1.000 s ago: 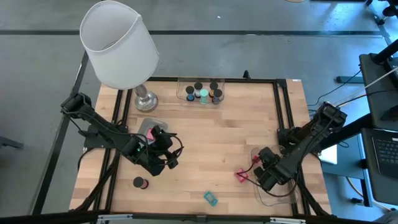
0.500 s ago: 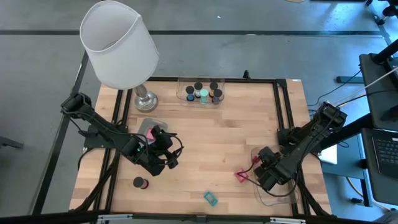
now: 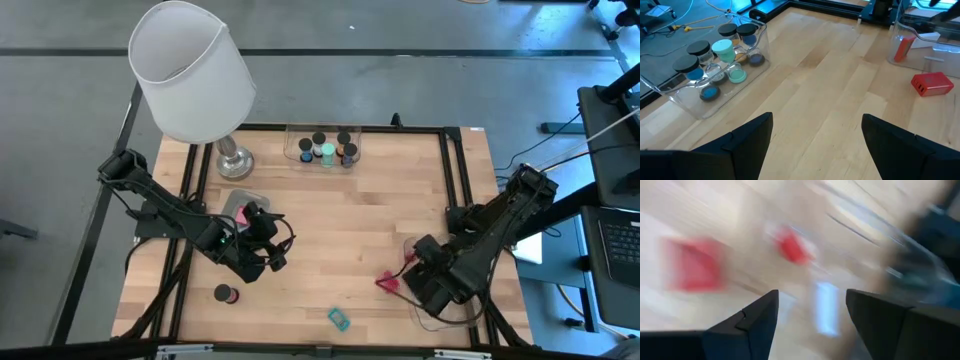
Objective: Pick & Place Office items
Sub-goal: Put the blue digital timer into the bottom transparent bin
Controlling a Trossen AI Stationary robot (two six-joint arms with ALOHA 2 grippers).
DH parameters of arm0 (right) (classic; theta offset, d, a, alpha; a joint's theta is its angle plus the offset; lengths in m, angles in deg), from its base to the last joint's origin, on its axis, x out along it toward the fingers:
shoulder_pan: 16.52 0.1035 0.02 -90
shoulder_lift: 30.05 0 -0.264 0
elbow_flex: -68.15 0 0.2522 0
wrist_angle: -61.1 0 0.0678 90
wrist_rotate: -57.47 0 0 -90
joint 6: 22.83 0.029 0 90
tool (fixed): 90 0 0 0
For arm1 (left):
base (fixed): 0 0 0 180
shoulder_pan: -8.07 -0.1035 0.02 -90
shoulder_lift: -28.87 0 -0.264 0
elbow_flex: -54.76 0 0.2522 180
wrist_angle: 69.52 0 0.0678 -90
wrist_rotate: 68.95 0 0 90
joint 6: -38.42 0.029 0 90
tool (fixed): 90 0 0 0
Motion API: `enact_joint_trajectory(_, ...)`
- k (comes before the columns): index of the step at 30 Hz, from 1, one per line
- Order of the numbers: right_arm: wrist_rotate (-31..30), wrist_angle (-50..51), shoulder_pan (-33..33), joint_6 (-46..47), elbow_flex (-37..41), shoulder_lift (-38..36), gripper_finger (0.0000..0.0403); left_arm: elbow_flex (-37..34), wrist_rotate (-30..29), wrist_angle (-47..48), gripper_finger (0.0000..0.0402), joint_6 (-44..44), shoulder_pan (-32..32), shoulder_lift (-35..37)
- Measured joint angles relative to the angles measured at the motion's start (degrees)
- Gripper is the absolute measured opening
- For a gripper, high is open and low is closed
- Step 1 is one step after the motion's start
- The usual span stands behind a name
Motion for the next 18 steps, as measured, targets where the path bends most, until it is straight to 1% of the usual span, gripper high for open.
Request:
enact_joint_trajectory(3, -11.41, -6.92, 0.00, 1.09, -3.34, 0.00, 0.0232, 0.00, 0.00, 0.02, 0.0303, 0.00, 0.00, 0.00)
enact_joint_trajectory(5, -17.90, -13.89, 0.00, -2.89, -4.41, 0.00, 0.0231, 0.00, 0.01, 0.01, 0.0303, 0.00, 0.00, 0.00)
enact_joint_trajectory(7, -21.90, -21.02, -0.02, -8.95, -4.58, 0.02, 0.0231, 0.00, 0.44, 0.00, 0.0303, 0.02, 0.00, 0.00)
enact_joint_trajectory(9, -24.11, -26.93, -0.02, -14.73, -4.58, 0.04, 0.0230, 0.00, 2.22, -0.10, 0.0303, 0.48, 0.00, 0.00)
enact_joint_trajectory(12, -25.30, -32.25, -0.02, -21.13, -4.60, 0.04, 0.0230, 0.04, 7.31, -3.17, 0.0303, 4.04, 0.37, -0.67)
enact_joint_trajectory(14, -25.64, -33.67, -0.02, -24.03, -4.60, 0.04, 0.0230, 0.04, 11.11, -6.91, 0.0303, 7.95, 1.28, -2.28)
enact_joint_trajectory(18, -25.68, -33.60, -0.02, -27.15, -4.60, 0.04, 0.0230, 0.04, 21.89, -17.52, 0.0303, 19.30, 3.40, -7.31)
